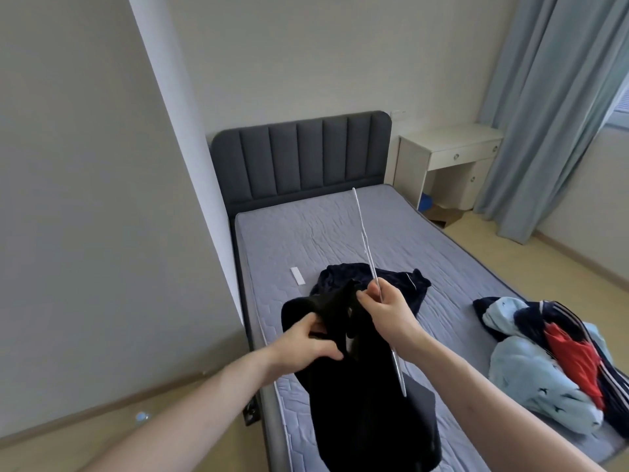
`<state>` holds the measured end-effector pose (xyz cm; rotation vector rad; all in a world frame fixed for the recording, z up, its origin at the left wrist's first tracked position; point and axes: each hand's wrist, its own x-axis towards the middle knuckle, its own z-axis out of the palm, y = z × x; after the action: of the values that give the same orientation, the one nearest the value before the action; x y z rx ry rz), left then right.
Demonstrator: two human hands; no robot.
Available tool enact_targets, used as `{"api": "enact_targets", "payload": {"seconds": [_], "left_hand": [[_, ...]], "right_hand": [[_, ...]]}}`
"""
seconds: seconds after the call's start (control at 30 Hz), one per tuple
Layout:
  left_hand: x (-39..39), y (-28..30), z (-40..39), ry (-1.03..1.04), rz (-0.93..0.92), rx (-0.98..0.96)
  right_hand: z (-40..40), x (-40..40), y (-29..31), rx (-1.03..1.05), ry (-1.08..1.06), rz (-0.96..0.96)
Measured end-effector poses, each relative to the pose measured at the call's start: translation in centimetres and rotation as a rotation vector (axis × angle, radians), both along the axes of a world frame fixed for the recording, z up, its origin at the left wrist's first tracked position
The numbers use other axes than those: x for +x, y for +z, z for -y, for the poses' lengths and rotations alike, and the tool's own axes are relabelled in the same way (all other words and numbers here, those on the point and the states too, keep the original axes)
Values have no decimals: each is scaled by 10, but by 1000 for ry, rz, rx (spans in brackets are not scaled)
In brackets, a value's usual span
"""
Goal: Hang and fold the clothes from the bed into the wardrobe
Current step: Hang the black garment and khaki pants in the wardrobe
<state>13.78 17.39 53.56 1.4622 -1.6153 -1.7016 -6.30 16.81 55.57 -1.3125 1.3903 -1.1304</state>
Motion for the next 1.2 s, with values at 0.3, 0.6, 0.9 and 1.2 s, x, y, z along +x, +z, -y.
{"api": "enact_targets", "payload": {"seconds": [0.3,0.6,0.9,1.2], "left_hand": [[0,-23,23,95,586,-538],[-12,21,37,146,350,-193],[-5,31,39,170,-14,-45],[46,2,65,429,228,-141]], "right_hand": [[-7,-41,2,21,-60,-9],[-14,-72,-14,-98,-211,-331],[-27,-94,4,31,51,-566],[-59,-90,41,-87,207,-572]]}}
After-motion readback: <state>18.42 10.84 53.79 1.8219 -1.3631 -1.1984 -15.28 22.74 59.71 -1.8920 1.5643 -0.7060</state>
